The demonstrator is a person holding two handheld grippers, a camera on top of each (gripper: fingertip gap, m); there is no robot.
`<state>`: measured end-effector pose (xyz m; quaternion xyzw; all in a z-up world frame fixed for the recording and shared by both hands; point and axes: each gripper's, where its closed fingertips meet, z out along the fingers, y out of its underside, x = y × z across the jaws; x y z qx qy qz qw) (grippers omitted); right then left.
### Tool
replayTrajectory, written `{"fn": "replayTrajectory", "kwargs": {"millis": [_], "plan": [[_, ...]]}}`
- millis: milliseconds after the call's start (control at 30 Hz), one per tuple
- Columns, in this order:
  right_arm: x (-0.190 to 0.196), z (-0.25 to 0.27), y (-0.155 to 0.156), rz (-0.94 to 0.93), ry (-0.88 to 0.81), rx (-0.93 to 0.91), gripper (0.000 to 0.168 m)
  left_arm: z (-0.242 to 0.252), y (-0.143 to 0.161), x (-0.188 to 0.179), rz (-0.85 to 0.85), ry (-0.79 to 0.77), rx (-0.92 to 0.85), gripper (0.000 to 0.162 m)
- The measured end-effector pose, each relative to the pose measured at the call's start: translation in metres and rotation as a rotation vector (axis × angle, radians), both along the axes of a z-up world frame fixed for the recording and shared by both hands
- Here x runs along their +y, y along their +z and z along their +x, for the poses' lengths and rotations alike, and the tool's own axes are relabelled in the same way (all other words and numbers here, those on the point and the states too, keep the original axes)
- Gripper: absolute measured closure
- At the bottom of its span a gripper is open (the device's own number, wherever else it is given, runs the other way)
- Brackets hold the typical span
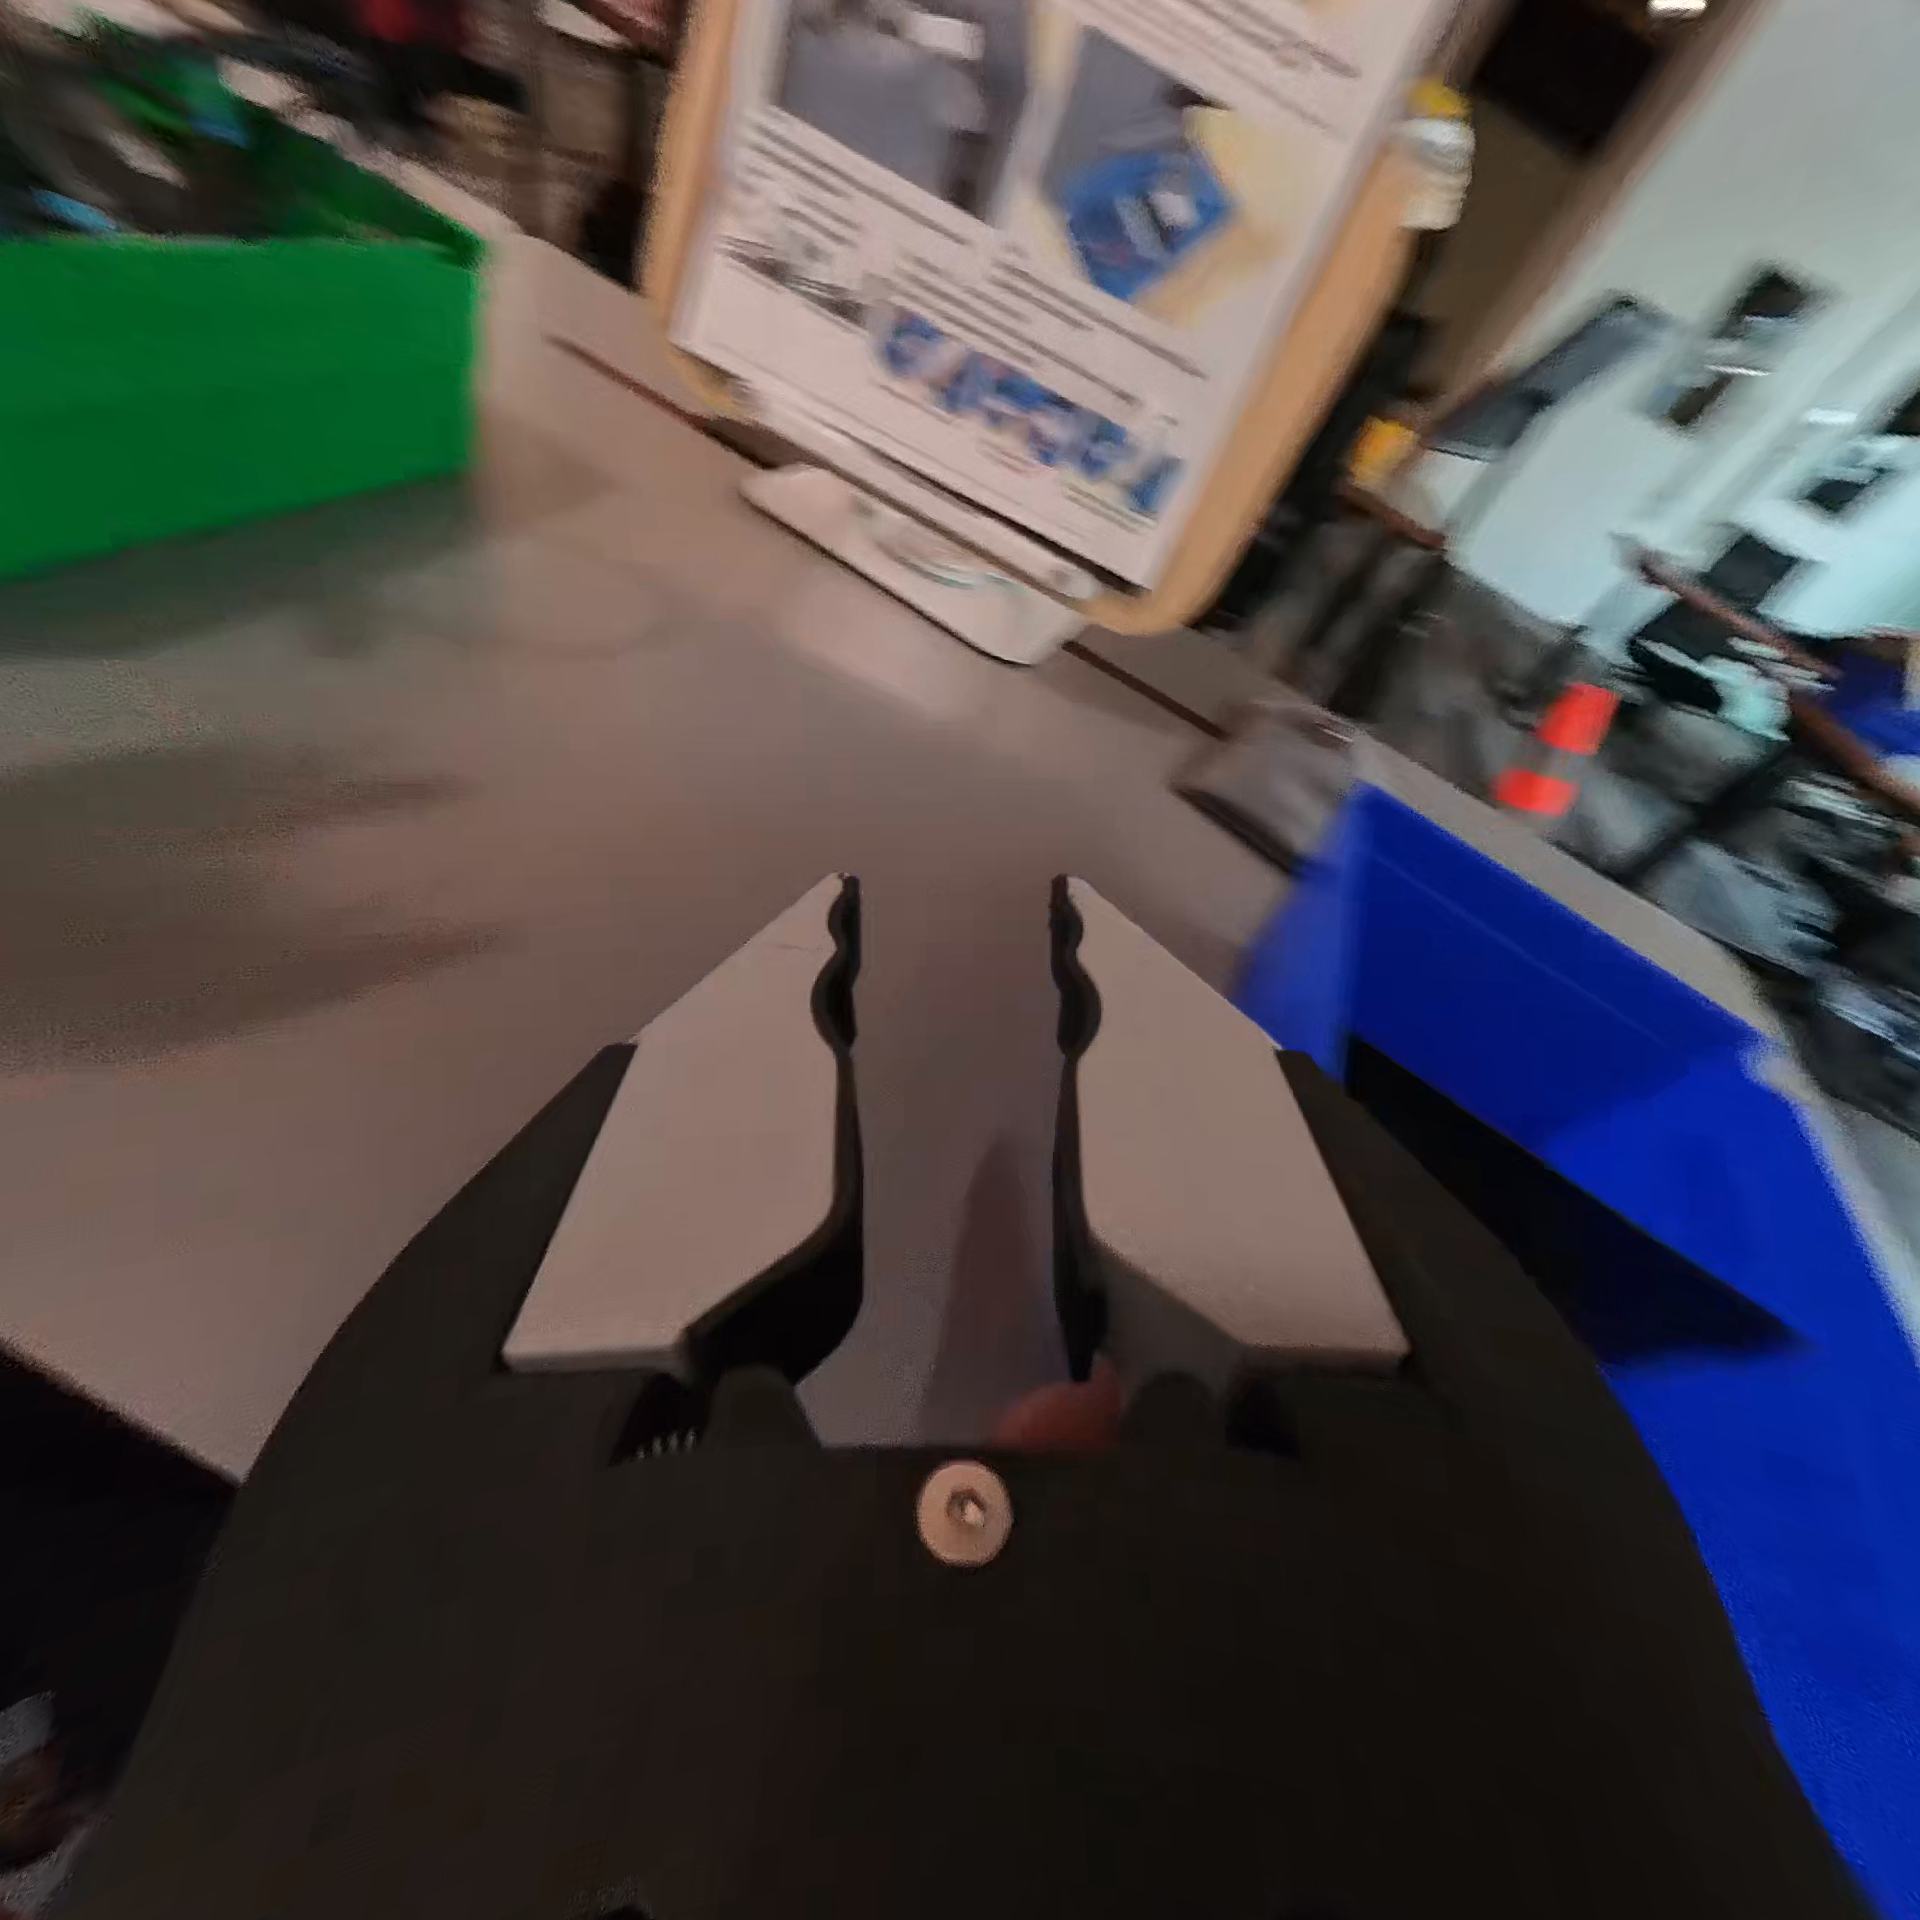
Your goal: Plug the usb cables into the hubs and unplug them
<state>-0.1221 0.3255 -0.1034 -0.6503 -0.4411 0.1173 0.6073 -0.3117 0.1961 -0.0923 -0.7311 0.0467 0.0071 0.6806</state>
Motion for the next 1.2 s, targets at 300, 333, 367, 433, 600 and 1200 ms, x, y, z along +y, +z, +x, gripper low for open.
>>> {"fn": "replayTrajectory", "kwargs": {"millis": [300, 333, 367, 433, 600, 1200], "plan": [[0.055, -0.117, -0.054, -0.191, 0.312, 0.016, 0.105, 0.039, -0.059, 0.117, -0.128, -0.188, 0.151, 0.067], [0.06, -0.12, -0.06, -0.188, 0.323, 0.018, 0.102, 0.038, -0.058, 0.119, -0.095, -0.207, 0.173, 0.069], [0.066, -0.122, -0.065, -0.181, 0.331, 0.02, 0.099, 0.037, -0.057, 0.12, -0.063, -0.219, 0.205, 0.073], [0.075, -0.127, -0.076, -0.197, 0.344, 0.023, 0.092, 0.039, -0.064, 0.121, -0.053, -0.267, 0.222, 0.075], [0.071, -0.137, -0.085, -0.311, 0.445, 0.029, 0.094, 0.074, -0.091, 0.106, -0.218, -0.508, 0.171, 0.077], [0.08, -0.131, -0.073, -0.222, 0.373, 0.096, 0.098, 0.084, -0.088, 0.099, -0.168, -0.456, 0.265, 0.086]]}}
